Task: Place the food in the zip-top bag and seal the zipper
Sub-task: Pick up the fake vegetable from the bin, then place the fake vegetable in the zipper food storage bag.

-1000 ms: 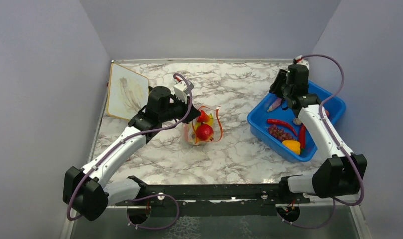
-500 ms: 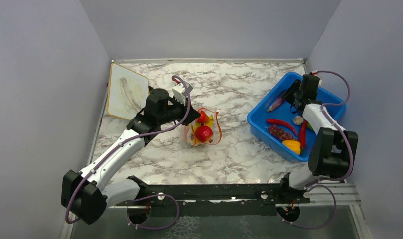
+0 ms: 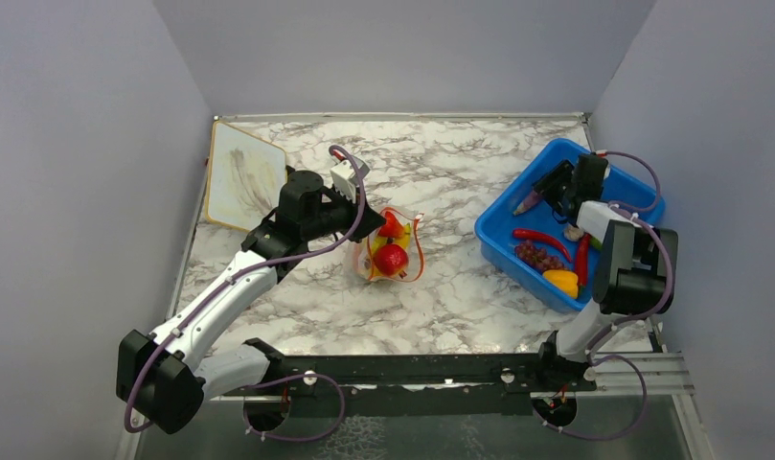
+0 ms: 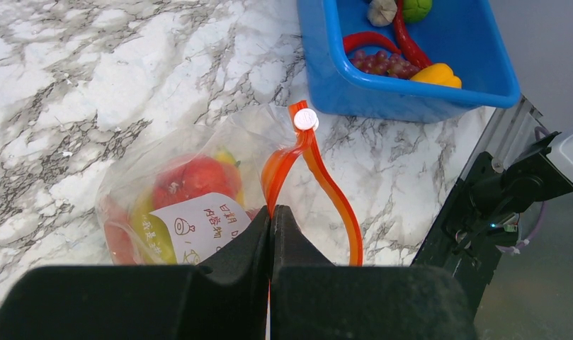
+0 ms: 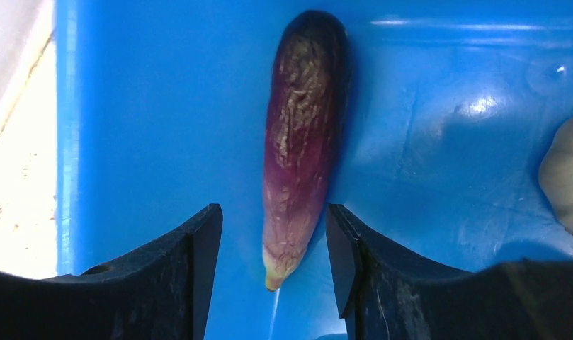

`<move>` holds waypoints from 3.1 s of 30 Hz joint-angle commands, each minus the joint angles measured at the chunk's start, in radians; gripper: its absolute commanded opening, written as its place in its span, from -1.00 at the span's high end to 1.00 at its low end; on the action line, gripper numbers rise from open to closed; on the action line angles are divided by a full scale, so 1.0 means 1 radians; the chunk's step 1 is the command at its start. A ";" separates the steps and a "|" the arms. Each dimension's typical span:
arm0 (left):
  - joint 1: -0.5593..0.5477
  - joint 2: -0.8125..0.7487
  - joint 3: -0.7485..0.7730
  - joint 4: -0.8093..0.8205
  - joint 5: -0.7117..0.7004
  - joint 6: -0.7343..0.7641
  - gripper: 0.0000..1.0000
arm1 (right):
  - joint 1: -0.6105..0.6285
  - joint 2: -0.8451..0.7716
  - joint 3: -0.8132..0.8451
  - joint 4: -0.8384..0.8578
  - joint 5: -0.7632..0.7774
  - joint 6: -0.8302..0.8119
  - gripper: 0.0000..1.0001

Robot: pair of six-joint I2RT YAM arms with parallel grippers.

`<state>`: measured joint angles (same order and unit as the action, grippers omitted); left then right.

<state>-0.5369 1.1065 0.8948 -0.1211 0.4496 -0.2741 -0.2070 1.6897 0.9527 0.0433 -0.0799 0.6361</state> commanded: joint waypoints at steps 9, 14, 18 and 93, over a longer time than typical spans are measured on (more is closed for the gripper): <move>-0.001 -0.023 -0.005 0.033 0.009 0.002 1.00 | -0.011 0.070 -0.014 0.075 -0.009 0.074 -0.10; 0.000 -0.023 -0.006 0.035 0.008 0.001 1.00 | -0.012 0.099 0.007 0.072 -0.006 0.074 -0.10; -0.001 -0.027 -0.005 0.032 0.007 0.003 1.00 | -0.012 0.122 0.022 0.063 -0.006 0.067 -0.09; 0.000 -0.037 0.103 0.043 -0.117 -0.081 1.00 | 0.044 -0.715 -0.122 -0.042 -0.212 -0.262 0.62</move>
<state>-0.5369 1.0916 0.9684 -0.1337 0.3649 -0.3241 -0.1761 1.0168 0.8017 -0.0166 -0.1917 0.3691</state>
